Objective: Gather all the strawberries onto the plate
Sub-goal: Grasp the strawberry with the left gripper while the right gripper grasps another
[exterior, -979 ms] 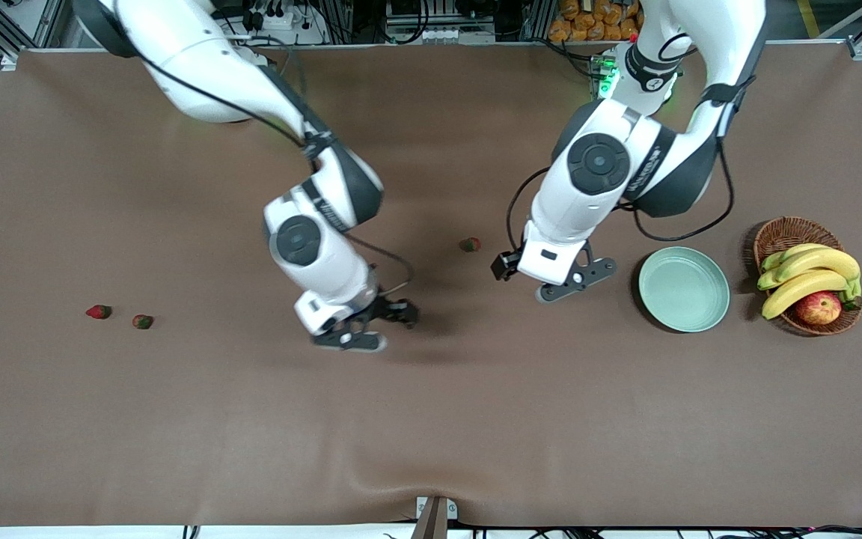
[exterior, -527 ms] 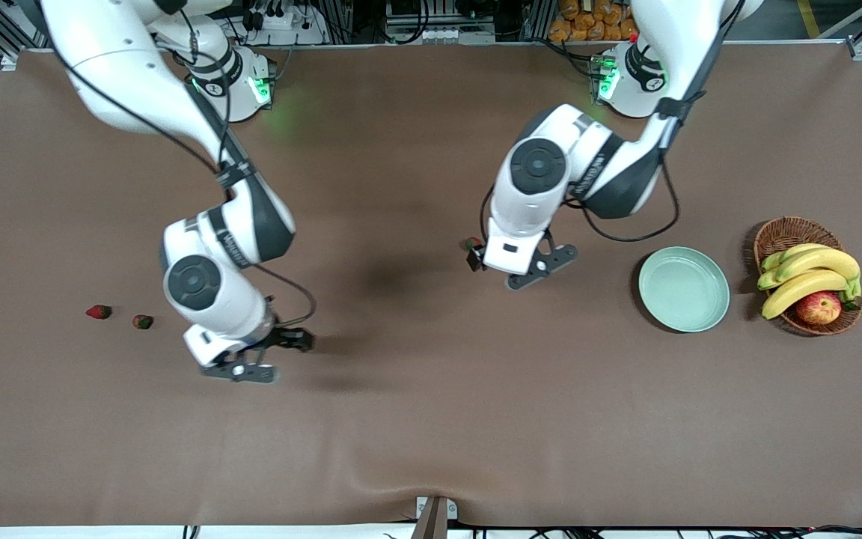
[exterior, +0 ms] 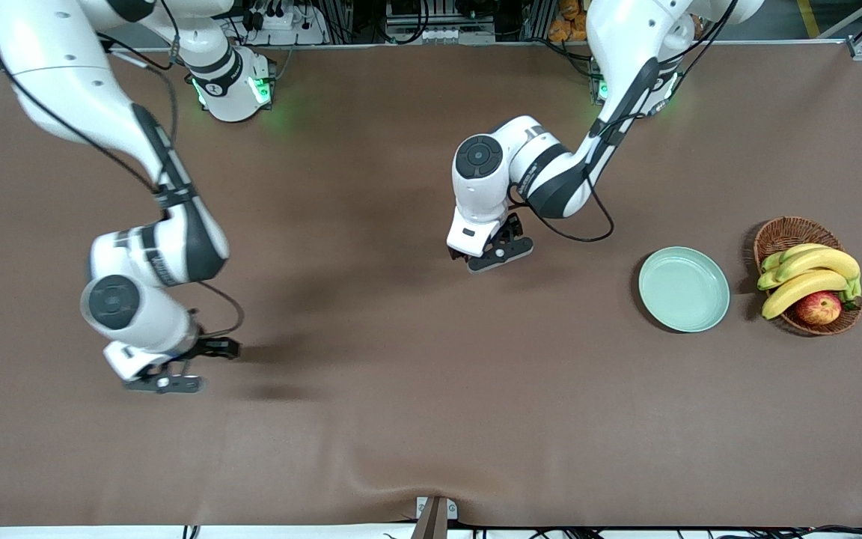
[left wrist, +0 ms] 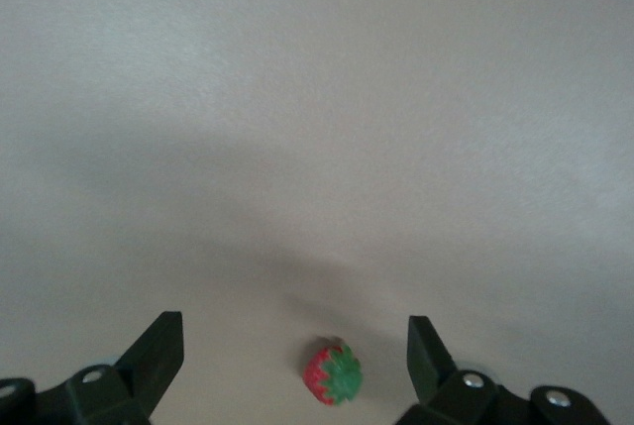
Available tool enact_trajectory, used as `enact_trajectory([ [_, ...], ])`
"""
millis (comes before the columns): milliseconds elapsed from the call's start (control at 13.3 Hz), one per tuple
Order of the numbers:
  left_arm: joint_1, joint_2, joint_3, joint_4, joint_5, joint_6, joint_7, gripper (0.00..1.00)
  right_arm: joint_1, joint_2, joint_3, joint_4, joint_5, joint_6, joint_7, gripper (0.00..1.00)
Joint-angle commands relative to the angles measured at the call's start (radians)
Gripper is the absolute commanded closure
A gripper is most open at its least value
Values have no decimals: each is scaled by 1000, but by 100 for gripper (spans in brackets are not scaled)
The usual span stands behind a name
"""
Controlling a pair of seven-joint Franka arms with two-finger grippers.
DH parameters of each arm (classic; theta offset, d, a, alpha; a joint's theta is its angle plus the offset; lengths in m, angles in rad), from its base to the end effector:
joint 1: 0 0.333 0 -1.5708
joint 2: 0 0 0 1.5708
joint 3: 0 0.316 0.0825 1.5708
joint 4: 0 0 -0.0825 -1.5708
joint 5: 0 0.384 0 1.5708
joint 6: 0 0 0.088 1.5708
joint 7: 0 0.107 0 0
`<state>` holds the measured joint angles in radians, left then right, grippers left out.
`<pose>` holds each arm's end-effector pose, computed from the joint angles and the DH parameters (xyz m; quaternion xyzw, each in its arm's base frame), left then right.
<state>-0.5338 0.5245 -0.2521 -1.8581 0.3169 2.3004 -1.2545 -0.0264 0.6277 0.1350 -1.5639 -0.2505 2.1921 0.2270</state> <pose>0.4595 -0.4380 0.2389 -0.9886 -0.1385 -0.0294 0.0506 0.6996 0.0535 0.2805 0.9980 0.0006 0.0148 0.0609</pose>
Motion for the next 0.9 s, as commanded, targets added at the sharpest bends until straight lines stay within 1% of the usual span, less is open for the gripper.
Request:
enact_trajectory([
  [0, 6, 18, -15, -18, 36, 33, 113, 7, -102, -31, 21, -60, -29, 64, -154, 0],
  [75, 8, 31, -19, -21, 33, 33, 154, 22, -139, -32, 21, -89, -29, 111, -211, 0],
  [151, 8, 40, -29, -18, 27, 33, 165, 27, -167, -36, 21, -122, -29, 151, -256, 0],
  [377, 11, 52, -55, -12, 25, 34, 168, 25, -242, -32, 21, -159, -27, 176, -328, 0],
  [452, 9, 69, -58, -12, 25, 42, 181, 19, -259, -34, 23, -182, -26, 175, -327, 0],
  [527, 9, 80, -61, -12, 24, 66, 219, 17, -280, -32, 25, -209, -17, 178, -319, 0],
  [829, 8, 107, -62, -9, 24, 136, 227, 17, -303, -37, 29, -268, -6, 169, -337, 0],
])
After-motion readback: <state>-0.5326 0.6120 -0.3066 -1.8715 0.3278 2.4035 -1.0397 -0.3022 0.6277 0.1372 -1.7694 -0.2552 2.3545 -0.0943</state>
